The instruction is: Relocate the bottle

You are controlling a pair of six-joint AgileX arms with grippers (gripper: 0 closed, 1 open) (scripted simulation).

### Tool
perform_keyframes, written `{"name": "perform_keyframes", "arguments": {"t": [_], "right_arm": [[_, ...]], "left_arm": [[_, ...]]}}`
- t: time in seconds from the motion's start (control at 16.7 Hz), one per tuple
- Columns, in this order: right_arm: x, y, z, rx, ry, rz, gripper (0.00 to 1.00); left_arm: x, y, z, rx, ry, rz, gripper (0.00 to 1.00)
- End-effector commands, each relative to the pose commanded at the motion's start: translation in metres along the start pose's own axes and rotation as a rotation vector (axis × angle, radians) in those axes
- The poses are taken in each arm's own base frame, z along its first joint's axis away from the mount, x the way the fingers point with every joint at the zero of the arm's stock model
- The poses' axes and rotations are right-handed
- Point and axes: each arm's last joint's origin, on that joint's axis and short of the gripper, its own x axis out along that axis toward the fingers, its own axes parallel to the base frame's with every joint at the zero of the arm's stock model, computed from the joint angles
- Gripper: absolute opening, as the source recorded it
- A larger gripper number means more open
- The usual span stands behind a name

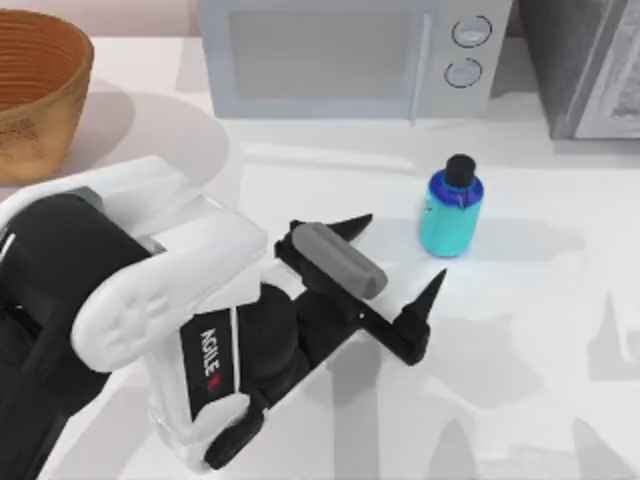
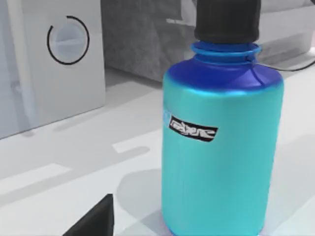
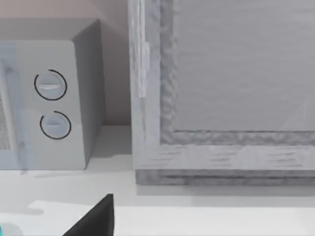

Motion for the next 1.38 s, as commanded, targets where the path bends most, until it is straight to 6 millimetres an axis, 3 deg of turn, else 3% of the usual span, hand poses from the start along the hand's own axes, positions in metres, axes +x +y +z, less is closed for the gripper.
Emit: {"name": "perform_keyframes", "arguments": {"t": [0.42, 1.08, 1.38], "right_arm": [[0.0, 0.0, 0.0, 0.0, 0.0, 0.0, 1.0], [0.0, 0.0, 0.0, 0.0, 0.0, 0.0, 1.0], [0.0, 0.0, 0.0, 0.0, 0.0, 0.0, 1.0]], "left_arm": [[0.003, 0.001, 0.0, 0.0, 0.002, 0.003, 1.0], [0.092, 0.0, -0.001, 0.0, 0.0, 0.0, 1.0], [0.1, 0.0, 0.0, 0.0, 0.0, 0.0, 1.0]]}}
